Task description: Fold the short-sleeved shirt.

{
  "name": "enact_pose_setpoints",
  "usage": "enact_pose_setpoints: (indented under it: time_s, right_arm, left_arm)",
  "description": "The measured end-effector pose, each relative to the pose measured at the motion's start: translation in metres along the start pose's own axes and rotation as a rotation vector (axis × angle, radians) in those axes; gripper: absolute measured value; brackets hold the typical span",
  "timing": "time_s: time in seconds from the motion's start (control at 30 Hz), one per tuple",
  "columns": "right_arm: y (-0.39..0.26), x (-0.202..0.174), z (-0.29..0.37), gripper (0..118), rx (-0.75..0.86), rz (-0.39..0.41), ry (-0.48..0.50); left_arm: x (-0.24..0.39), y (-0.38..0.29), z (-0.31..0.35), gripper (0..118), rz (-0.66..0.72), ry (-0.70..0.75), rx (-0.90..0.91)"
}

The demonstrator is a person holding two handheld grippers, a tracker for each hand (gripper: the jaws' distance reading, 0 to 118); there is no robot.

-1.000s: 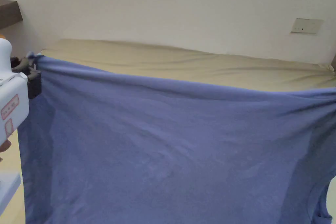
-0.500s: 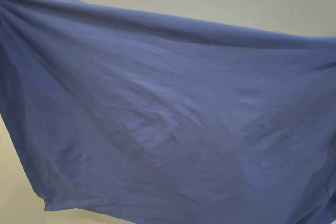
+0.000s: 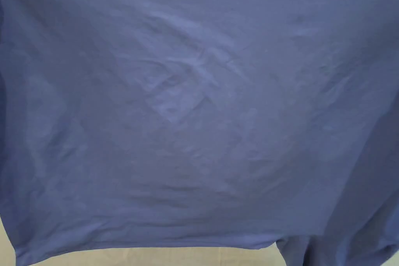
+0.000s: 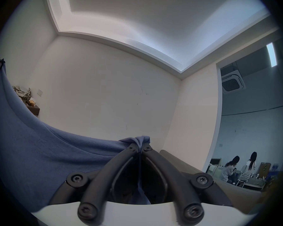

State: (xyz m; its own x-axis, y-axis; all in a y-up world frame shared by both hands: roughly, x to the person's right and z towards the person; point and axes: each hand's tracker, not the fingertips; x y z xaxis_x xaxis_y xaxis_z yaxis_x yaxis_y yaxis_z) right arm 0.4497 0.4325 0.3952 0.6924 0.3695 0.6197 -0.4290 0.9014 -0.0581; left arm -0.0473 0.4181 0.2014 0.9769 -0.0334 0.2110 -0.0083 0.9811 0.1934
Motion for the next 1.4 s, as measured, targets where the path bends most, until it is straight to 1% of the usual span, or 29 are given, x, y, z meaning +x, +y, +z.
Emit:
enact_pose_setpoints:
  time_s: [0.13, 0.3, 0.4, 0.47, 0.67, 0.77, 0.83, 0.93, 1.0, 1.1, 1.13, 1.2, 1.23, 1.27, 1.33, 1.4]
  right_arm:
    - [0.004, -0.006, -0.043, 5, -0.036, -0.036, 0.006]
    - [0.0, -0.016, -0.092, 5, -0.053, -0.031, -0.011]
    - [-0.006, -0.02, -0.123, 5, -0.098, -0.056, 0.026]
    - [-0.011, -0.026, -0.141, 5, -0.11, -0.038, 0.022]
    - [-0.013, -0.039, -0.181, 5, -0.097, 0.005, -0.038]
    - [-0.009, -0.042, -0.203, 5, -0.094, -0.013, -0.046]
    - [-0.009, -0.045, -0.217, 5, -0.092, -0.035, -0.05]
    - [-0.013, -0.055, -0.234, 5, -0.094, -0.038, -0.058]
    - [-0.02, -0.064, -0.243, 5, -0.091, -0.02, -0.069]
    - [-0.037, -0.076, -0.255, 5, -0.116, -0.011, -0.065]
    - [-0.047, -0.08, -0.26, 5, -0.131, -0.01, -0.055]
    - [-0.067, -0.088, -0.267, 5, -0.158, -0.004, -0.041]
    - [-0.079, -0.094, -0.271, 5, -0.183, 0.007, -0.033]
    - [-0.09, -0.099, -0.272, 5, -0.197, -0.003, -0.025]
    - [-0.115, -0.107, -0.275, 5, -0.245, -0.007, -0.008]
    - [-0.138, -0.113, -0.273, 5, -0.287, -0.022, 0.023]
  left_arm:
    - [0.015, 0.004, -0.042, 0, -0.049, 0.008, -0.022]
    - [0.033, 0.003, -0.091, 0, -0.098, 0.008, -0.04]
    - [0.042, -0.003, -0.12, 0, -0.116, 0.013, -0.065]
    - [0.047, -0.007, -0.14, 0, -0.114, 0.015, -0.086]
    - [0.067, -0.02, -0.187, 0, -0.103, 0.005, -0.13]
    - [0.075, -0.025, -0.206, 0, -0.111, 0.011, -0.136]
    - [0.079, -0.029, -0.218, 0, -0.089, 0.011, -0.144]
    - [0.086, -0.039, -0.235, 0, -0.071, 0.02, -0.15]
    - [0.09, -0.047, -0.245, 0, -0.092, 0.031, -0.152]
    - [0.092, -0.063, -0.26, 0, -0.082, 0.036, -0.163]
    - [0.09, -0.07, -0.263, 0, -0.075, 0.102, -0.167]
    - [0.095, -0.086, -0.272, 0, -0.096, 0.098, -0.193]
    - [0.097, -0.097, -0.275, 0, -0.119, 0.087, -0.218]
    - [0.101, -0.109, -0.278, 0, -0.12, 0.037, -0.231]
    - [0.102, -0.132, -0.284, 0, -0.146, -0.009, -0.282]
    - [0.105, -0.156, -0.286, 0, -0.185, -0.005, -0.329]
